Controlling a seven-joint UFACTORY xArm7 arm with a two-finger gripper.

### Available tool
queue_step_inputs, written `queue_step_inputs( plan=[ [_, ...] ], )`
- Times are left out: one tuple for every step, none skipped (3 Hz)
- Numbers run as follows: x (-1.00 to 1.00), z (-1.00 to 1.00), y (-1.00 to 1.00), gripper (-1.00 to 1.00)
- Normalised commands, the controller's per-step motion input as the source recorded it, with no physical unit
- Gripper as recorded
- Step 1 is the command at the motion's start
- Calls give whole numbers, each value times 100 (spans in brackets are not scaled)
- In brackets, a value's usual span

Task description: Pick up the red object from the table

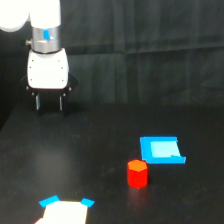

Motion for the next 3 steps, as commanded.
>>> queue_step_inputs(
  plan=[
    [100,19,-76,100],
    [98,17,-100,100],
    [100,-40,-100,100]
  ],
)
